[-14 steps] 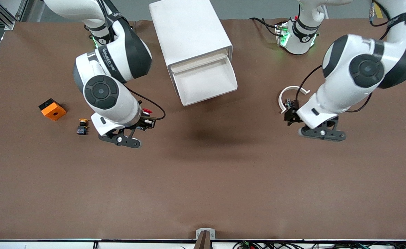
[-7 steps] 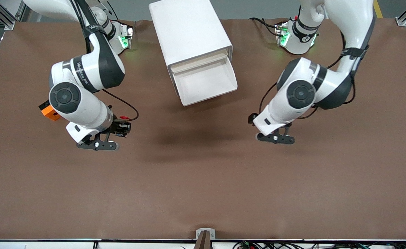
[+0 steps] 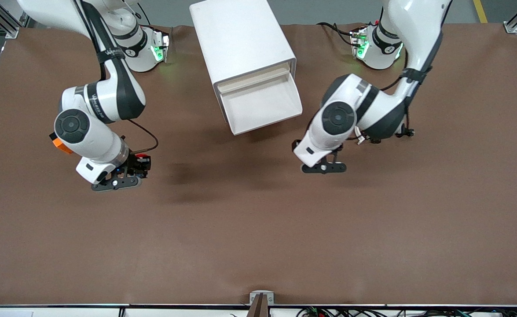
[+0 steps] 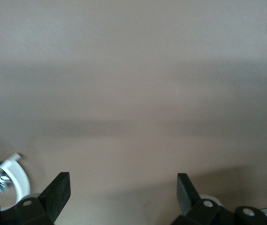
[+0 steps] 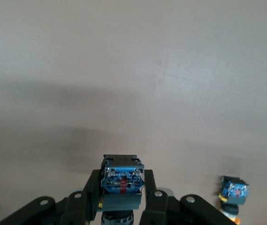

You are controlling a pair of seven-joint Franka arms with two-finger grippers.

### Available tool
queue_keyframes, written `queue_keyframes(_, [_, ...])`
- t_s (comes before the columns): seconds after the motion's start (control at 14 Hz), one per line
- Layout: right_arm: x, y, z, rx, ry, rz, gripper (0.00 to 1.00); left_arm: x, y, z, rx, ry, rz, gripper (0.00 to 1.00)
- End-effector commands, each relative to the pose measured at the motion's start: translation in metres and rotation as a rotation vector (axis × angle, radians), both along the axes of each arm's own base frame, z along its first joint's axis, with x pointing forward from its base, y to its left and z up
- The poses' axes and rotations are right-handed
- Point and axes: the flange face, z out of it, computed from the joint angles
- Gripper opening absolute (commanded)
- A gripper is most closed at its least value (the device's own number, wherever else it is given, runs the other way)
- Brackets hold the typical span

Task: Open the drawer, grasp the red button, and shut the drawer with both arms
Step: 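Push the drawer shut with the left gripper while the right gripper holds the button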

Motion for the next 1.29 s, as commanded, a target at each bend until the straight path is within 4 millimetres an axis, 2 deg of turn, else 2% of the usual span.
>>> queue_keyframes(0.0, [-0.032, -0.024, -0.028, -0.026, -0.044, 0.046, 0.0, -0.022, -0.033, -0.019, 0.028, 0.023, 0.012, 1.0])
queue_keyframes(0.14, [-0.042, -0.036, -0.048, -0.028, -0.047, 0.031, 0.0, -0.029, -0.04, -0.038, 0.047, 0.051, 0.027, 1.0])
queue_keyframes(0.21, [-0.045, -0.038, -0.052, -0.031, -0.039, 0.021, 0.0, -0.03, -0.042, -0.046, 0.046, 0.069, 0.037, 1.0])
queue_keyframes(0.5, [-0.061, -0.04, -0.069, -0.096, -0.013, -0.078, 0.0, -0.049, -0.063, -0.044, 0.022, 0.101, 0.054, 1.0])
queue_keyframes(0.71, [-0.069, -0.065, -0.081, -0.134, -0.01, -0.074, 0.0, -0.07, -0.081, -0.04, -0.007, 0.177, 0.11, 1.0])
queue_keyframes(1.0, [-0.079, -0.084, -0.097, -0.114, -0.041, -0.096, 0.0, -0.096, -0.103, -0.043, -0.008, 0.227, 0.15, 1.0])
queue_keyframes(1.21, [-0.086, -0.076, -0.107, -0.113, -0.035, -0.167, 0.0, -0.114, -0.117, -0.042, -0.039, 0.318, 0.213, 1.0])
